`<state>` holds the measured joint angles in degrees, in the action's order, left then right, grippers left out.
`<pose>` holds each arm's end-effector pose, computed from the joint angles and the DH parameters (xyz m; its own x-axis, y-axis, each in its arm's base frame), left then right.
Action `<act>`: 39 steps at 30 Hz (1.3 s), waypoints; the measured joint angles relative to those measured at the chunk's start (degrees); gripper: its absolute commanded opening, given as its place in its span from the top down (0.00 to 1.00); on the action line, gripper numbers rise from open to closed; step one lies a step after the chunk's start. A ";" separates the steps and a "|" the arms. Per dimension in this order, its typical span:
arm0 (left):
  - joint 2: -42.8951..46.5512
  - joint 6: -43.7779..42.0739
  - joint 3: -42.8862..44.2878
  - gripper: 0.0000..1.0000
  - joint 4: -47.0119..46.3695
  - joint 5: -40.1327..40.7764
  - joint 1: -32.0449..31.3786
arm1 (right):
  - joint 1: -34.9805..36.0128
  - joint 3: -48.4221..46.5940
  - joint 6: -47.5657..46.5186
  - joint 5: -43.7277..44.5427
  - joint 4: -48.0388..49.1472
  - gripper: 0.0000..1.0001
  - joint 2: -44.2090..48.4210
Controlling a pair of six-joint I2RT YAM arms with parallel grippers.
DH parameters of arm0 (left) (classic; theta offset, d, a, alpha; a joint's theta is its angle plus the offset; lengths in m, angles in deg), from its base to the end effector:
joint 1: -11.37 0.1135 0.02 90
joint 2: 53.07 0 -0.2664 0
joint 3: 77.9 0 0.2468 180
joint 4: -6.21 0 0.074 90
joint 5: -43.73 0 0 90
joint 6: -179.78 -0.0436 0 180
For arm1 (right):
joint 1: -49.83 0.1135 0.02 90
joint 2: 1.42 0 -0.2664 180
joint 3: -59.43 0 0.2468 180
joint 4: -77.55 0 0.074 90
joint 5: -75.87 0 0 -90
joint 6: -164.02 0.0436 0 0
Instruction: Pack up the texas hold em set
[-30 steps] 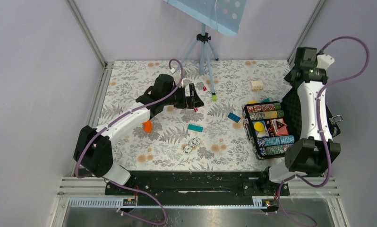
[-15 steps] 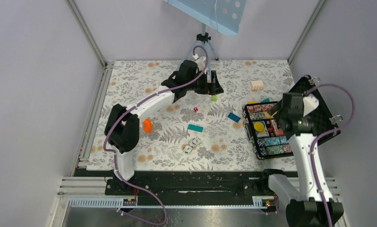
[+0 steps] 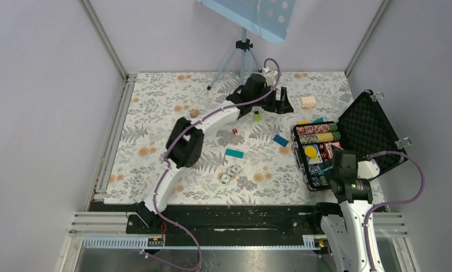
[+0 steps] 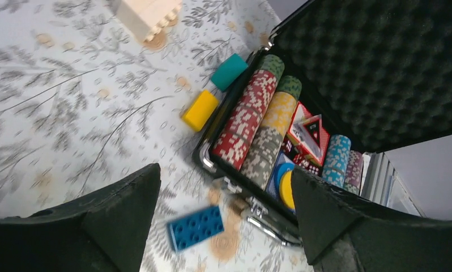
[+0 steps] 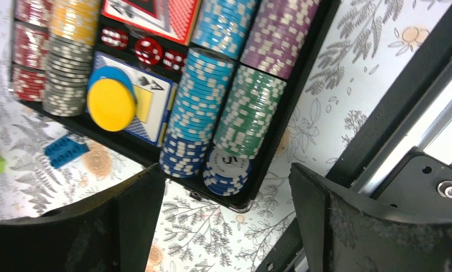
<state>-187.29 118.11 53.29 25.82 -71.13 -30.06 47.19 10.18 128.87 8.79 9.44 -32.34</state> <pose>0.4055 -0.3823 0.2477 -0.6770 0.0232 -0.7356 0.6476 0.4937 -0.5804 0.0986 -0.0215 0.2408 -0.1990 0.7631 -0.6149 0.7927 0.4943 0.3568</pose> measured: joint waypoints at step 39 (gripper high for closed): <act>44.61 18.58 -46.86 0.20 -27.61 -5.33 9.22 | 24.55 -19.91 -39.21 -12.02 21.44 0.20 -55.47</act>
<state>-142.68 136.69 6.43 -1.78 -76.46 -20.83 71.74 -9.73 89.66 -3.23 30.88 -87.81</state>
